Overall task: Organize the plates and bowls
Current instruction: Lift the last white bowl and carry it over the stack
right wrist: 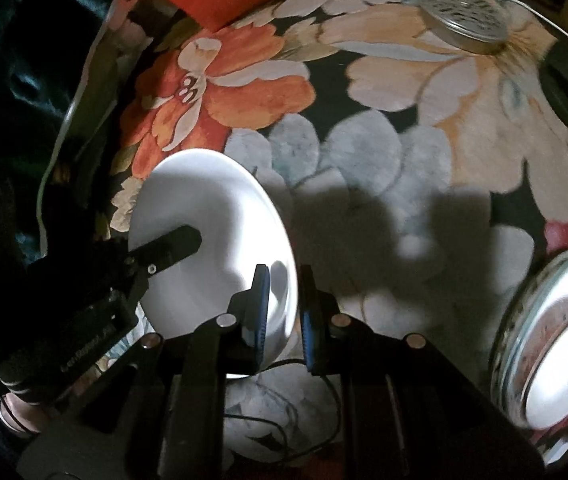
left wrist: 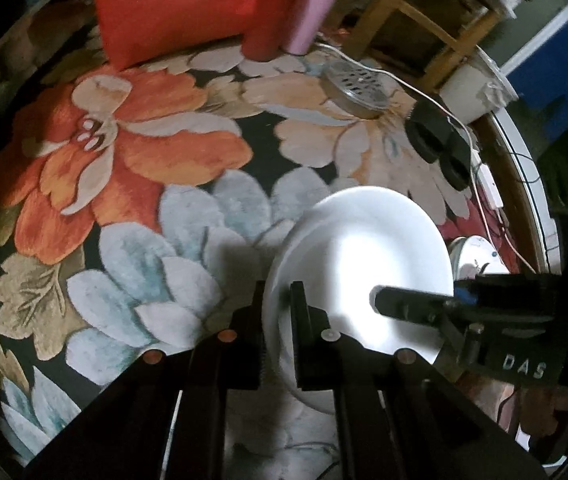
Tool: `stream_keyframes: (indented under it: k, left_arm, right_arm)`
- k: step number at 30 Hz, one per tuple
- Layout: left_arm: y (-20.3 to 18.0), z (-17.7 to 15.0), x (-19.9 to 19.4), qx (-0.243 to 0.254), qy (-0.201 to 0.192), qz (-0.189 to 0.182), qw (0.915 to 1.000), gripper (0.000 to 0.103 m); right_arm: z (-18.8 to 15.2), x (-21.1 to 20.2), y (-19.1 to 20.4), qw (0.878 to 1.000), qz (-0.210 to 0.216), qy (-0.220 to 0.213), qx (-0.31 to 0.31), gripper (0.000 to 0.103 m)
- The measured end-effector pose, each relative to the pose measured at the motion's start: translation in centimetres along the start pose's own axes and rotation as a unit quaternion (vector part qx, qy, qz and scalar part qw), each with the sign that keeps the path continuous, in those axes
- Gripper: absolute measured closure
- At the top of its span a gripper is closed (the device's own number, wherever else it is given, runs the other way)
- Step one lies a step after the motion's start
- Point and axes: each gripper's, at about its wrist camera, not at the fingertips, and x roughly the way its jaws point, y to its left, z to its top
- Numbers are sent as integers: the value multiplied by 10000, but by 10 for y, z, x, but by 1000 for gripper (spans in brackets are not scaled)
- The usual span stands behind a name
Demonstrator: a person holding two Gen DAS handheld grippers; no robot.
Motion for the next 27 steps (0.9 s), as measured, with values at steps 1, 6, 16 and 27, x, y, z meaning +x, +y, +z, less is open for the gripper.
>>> stream_keyframes:
  k: [1,6,16,27]
  left_arm:
    - [-7,1,-1,39,-10,-9,10000,95]
    - [-33,2,-2,232,-4,-81,9997,94]
    - [-85,3,11,550,89,-257,9981,94]
    - [-122,5,24,729,150,-427,9963,94]
  right_arm:
    - [-3,-4,-3,10000,5,-35,28,88]
    - [-12,-25,-24,9994,61,-217,262,88]
    - [-26,-57,-67,9966,-7,-468,684,88]
    - [-40,-74,-98,9951,-132,-526,829,88]
